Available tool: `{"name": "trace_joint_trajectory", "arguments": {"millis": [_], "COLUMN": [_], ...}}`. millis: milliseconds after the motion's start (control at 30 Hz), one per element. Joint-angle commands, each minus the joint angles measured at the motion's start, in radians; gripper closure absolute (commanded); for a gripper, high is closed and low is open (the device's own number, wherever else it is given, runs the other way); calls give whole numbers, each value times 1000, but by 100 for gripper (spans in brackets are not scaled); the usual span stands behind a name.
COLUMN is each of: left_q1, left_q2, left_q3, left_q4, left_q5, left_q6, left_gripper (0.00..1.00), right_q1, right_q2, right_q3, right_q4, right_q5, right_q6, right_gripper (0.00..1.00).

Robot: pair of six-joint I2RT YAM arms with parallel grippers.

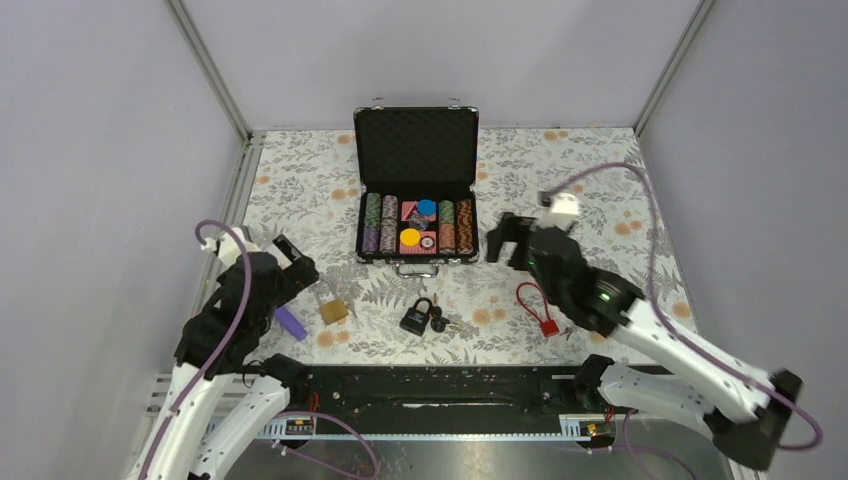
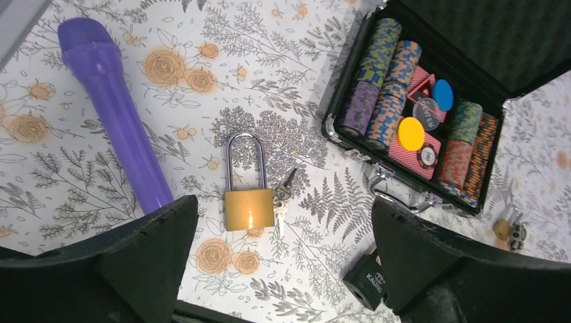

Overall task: Lock with the key
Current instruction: Reset both arms

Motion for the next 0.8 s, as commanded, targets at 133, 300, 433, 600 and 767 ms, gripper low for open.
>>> {"name": "trace_joint_trajectory", "arguments": {"millis": [133,300,433,600,767], "left_q1": [4,3,3,3,4], "left_q2": [-92,-145,-164,-156,-152], "left_q3": [156,199,222,224,212], "left_q4": [-88,-96,-96,-93,-96], "left_q5": [-43,-64,-77,-72,-85], "left_q6": [96,123,132,139,136], "left_gripper": [1,1,1,1,1], "right_q1": [-3,-4,-4,-4,-4], "right_q2": [-540,-803,-918,-972,-970], "right_q3": [-6,27,53,74,74], "right_q4": [-470,-532,-533,-538,-538], "right_q5": [591,699,725,739,735], "right_q6": [-18,-67,-103,-112,-115], "right_gripper": [1,0,1,1,0]}}
